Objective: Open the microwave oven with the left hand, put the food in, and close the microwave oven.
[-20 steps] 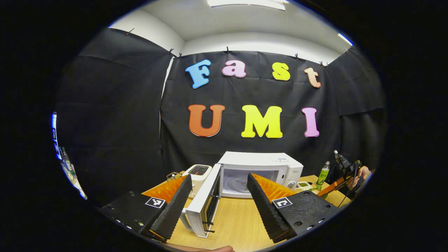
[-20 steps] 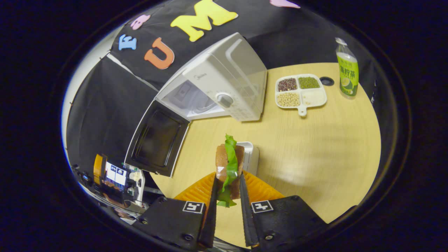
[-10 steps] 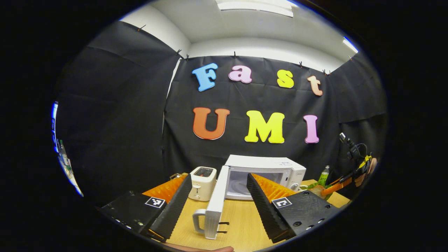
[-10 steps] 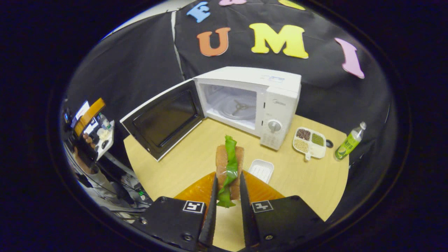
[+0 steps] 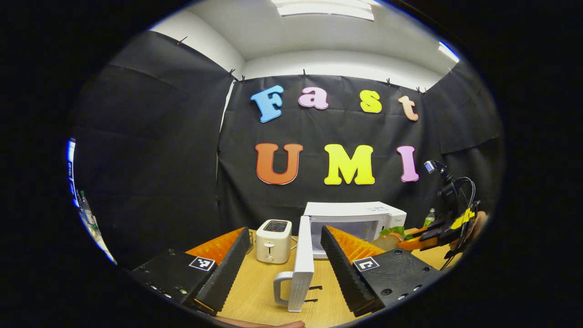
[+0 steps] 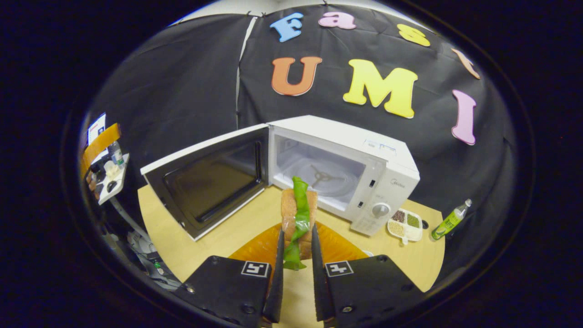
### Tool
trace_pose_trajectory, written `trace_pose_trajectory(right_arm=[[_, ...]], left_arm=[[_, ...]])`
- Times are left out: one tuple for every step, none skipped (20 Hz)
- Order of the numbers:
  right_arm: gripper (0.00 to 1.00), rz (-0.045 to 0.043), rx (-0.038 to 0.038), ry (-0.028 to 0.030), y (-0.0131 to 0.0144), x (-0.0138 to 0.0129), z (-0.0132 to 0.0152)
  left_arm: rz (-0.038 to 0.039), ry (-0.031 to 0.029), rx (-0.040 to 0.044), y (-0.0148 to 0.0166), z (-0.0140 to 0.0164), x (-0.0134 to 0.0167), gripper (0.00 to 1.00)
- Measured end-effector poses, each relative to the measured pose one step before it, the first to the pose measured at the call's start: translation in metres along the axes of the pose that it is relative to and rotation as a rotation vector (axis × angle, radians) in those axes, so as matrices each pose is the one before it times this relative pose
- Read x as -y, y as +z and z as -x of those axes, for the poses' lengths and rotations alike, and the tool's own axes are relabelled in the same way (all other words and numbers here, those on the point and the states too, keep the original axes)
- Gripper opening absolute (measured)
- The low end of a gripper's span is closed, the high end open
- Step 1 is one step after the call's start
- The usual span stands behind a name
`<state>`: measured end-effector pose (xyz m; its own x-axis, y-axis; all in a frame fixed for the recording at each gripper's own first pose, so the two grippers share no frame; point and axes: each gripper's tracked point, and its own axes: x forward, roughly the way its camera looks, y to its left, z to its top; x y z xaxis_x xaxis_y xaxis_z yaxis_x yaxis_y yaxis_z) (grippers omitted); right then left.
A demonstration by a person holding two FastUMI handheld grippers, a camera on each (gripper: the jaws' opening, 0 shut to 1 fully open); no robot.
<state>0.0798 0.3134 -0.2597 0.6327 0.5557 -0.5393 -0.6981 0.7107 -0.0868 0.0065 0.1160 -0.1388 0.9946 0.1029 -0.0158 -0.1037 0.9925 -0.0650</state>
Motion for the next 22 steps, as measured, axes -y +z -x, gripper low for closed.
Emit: trace_pose_trajectory(right_arm=[[0.24,0.01887,0.04307,-0.03528,0.01022,0.00085,-0.00917],[0.24,0.01351,0.03626,-0.03594,0.00669,0.00129,-0.01141],[0.24,0.00553,0.02777,-0.02350,0.00500,-0.00201,-0.01116],[0.24,-0.00149,0.01852,-0.01028,0.00137,-0.00528,-0.01032],[0.31,-0.00604,0.01755,-0.00998,0.00143,-0.00453,-0.01073],[0.24,-0.00933,0.01536,-0.00855,0.00332,-0.00239,-0.00956],[0.25,-0.01157,0.01231,-0.00427,0.00033,-0.00361,-0.00996],[0.25,-0.01404,0.01209,0.00010,-0.00052,-0.00404,-0.01011],[0.32,-0.02159,0.01317,0.00346,-0.00028,-0.00495,-0.00883],[0.32,-0.02364,0.01707,0.00208,-0.00124,-0.00380,-0.00965],[0.32,-0.02805,0.01817,-0.00450,0.00043,-0.00178,-0.01008],[0.31,-0.01300,0.02282,-0.01234,-0.00053,-0.00073,-0.00953],[0.32,-0.00775,0.02246,-0.01500,0.00063,0.00065,-0.01053],[0.31,-0.02309,0.01687,-0.01547,-0.00314,-0.00027,-0.01181],[0.32,-0.02811,0.00700,-0.01047,-0.00437,-0.00166,-0.01161],[0.32,-0.03739,-0.00521,-0.00594,-0.00706,-0.00160,-0.00973],[0.32,-0.05392,-0.00408,-0.00172,-0.00668,-0.00142,-0.00900],[0.32,-0.05929,0.00841,-0.00072,-0.00297,-0.00017,-0.01001],[0.32,-0.04969,0.02947,-0.00499,0.00116,0.00136,-0.00908],[0.31,-0.04661,0.02850,-0.01933,0.00082,0.00400,-0.01043],[0.32,-0.05012,0.03275,-0.01714,0.00158,0.00363,-0.00775],[0.32,-0.05782,0.02456,-0.00729,-0.00191,0.00158,-0.00899]], left_arm=[[0.00534,-0.00099,-0.00053,-0.00150,-0.00063,-0.00114,0.94],[0.00665,-0.00332,0.00051,-0.00077,0.00356,-0.00166,0.94],[0.00832,-0.01058,0.00187,-0.00146,0.00356,-0.00043,0.94],[0.01015,-0.00809,-0.00012,-0.00198,0.00188,0.00054,0.94],[0.00797,-0.00512,-0.00236,-0.00230,0.00021,-0.00048,0.94],[0.00287,-0.00280,-0.00745,-0.00300,0.00016,-0.00003,0.94],[0.00001,0.00181,-0.00223,-0.00157,0.00059,-0.00204,0.94],[-0.00231,0.00347,-0.00413,-0.00206,-0.00041,-0.00134,0.94],[-0.00442,0.00188,-0.00485,-0.00354,0.00157,-0.00167,0.94],[-0.00524,0.00341,-0.00170,-0.00005,0.00066,-0.00150,0.94],[-0.00554,0.00322,-0.00056,-0.00062,-0.00042,-0.00150,0.94],[-0.00423,0.00193,0.00087,-0.00006,-0.00048,-0.00044,0.94],[-0.00159,-0.00195,-0.00148,-0.00085,-0.00057,0.00056,0.94],[0.00365,-0.00293,-0.00643,-0.00289,-0.00068,0.00056,0.94],[0.00534,0.00086,-0.00404,-0.00123,-0.00060,-0.00095,0.94],[0.00015,0.00244,-0.00399,-0.00156,-0.00103,-0.00007,0.82],[-0.00591,0.00544,-0.00230,-0.00049,-0.00077,-0.00233,0.82],[-0.00950,0.00856,-0.00265,-0.00152,-0.00211,-0.00229,0.94],[-0.00902,0.00833,-0.00460,-0.00254,-0.00147,-0.00164,0.94],[-0.00687,0.00857,-0.00592,-0.00303,-0.00151,-0.00168,0.94],[-0.00419,0.01205,-0.00804,-0.00394,-0.00236,-0.00214,0.82],[-0.00066,0.02805,-0.00252,-0.00222,-0.00164,-0.00602,0.82]])
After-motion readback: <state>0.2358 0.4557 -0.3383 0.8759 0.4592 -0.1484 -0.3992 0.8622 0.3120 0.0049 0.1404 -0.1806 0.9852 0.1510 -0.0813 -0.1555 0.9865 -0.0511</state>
